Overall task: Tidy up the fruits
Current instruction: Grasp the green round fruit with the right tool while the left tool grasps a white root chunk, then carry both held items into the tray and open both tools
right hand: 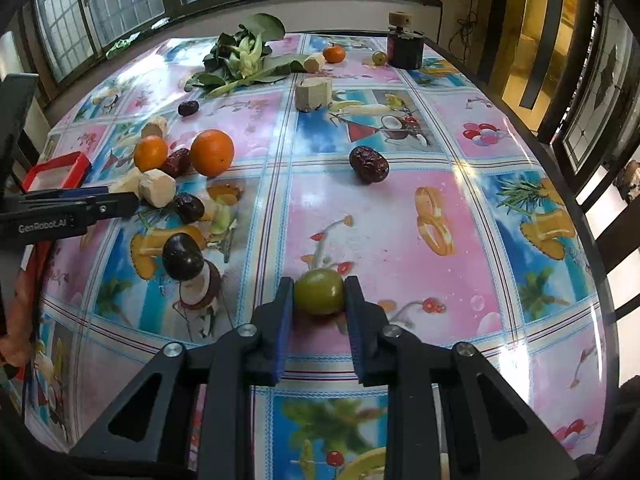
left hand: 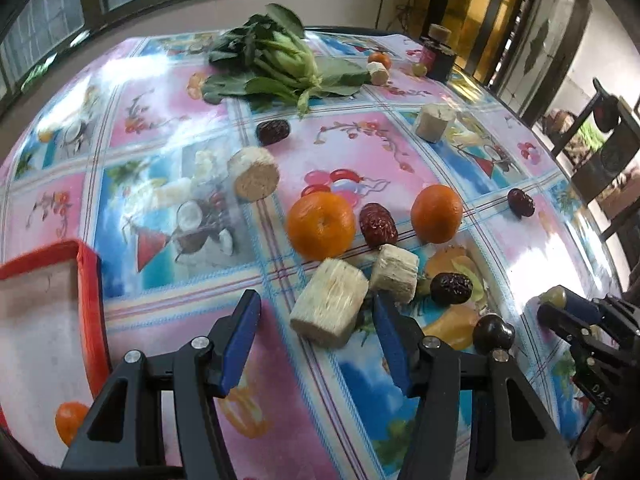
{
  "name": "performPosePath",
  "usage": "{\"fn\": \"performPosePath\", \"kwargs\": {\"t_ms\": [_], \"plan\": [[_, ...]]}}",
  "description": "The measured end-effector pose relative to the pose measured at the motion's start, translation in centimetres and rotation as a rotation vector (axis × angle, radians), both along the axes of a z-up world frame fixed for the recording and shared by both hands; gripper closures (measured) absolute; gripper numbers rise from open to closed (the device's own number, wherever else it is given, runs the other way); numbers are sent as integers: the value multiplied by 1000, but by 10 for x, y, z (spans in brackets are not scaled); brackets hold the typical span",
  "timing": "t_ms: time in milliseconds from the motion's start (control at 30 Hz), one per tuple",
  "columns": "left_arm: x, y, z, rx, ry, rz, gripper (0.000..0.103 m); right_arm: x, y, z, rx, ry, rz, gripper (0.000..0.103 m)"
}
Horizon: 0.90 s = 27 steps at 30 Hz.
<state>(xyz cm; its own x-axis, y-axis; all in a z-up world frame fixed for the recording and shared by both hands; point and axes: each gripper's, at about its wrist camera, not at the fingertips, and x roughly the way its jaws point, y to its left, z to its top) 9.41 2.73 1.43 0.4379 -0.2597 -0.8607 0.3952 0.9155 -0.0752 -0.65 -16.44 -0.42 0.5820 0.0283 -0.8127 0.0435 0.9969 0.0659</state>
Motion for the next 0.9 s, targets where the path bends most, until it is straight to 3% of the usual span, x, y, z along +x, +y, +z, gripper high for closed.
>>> {"fn": "performPosePath", "kwargs": {"t_ms": [100, 167, 200, 533, 900], "plan": [[3, -4, 0, 23, -15, -5, 57, 0, -1, 0, 11, -6, -5, 77], [5, -5, 0, 9, -15, -13, 72, -1, -1, 0, 20, -10, -9, 77], [5, -5, 0, 11, -16, -13, 74, -1, -2, 0, 27, -11, -12, 77], [-5, 3, 3, -29, -2, 28, 75, -2, -3, 0, 42, -13, -18, 77], [-44, 27, 48, -88, -55, 146, 75, -7, -7, 6, 77, -11, -14, 77]]}}
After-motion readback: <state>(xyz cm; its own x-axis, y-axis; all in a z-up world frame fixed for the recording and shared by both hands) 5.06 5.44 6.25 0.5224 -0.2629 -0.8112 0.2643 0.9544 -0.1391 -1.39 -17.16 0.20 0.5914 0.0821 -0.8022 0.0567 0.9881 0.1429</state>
